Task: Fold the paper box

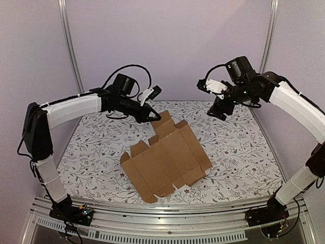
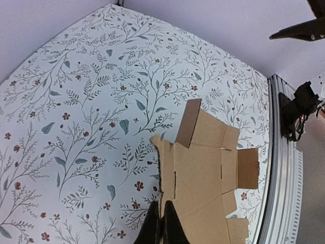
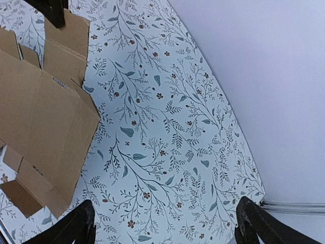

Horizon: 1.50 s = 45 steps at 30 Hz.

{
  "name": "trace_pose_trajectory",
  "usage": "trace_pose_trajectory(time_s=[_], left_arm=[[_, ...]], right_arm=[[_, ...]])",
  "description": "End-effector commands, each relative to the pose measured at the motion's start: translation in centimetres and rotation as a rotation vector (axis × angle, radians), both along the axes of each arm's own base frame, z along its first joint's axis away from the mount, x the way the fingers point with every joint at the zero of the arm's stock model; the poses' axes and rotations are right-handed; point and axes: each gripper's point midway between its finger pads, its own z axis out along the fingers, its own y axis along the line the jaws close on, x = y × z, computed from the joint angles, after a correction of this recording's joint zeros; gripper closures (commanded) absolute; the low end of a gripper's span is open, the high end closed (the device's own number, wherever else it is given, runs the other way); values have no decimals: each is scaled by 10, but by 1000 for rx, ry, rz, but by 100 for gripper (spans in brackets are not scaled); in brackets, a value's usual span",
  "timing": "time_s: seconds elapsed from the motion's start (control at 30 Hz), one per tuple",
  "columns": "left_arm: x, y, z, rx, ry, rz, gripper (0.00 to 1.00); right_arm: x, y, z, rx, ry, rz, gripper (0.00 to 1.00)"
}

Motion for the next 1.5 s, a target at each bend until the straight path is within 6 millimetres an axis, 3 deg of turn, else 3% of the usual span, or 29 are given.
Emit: trace_pose_trajectory(time_s=[0.0,0.17,0.27,0.53,0.77,1.07,1.47], left_arm=[[6,5,29,-126,-67,82,100],[-10,20,27,-196,-85,137,100],[-18,25,31,-239,-96,153,100],[-34,44,39,-364,-112,256,100],[-50,50,41,-421,-74,257,100],[-58,49,35,-405,-61,229,100],[-56,48,30,-370,-59,224,100]], right_arm=[[-3,4,9,265,65,-64,1],[14,-21,22,445,-15,-304,1],[14,-27,13,505,31,-374,1],[-19,7,-35,601,335,-210,2],[-41,28,-74,624,531,-125,16],[-25,36,-92,586,564,-105,28],[-2,42,-126,497,618,-90,32]])
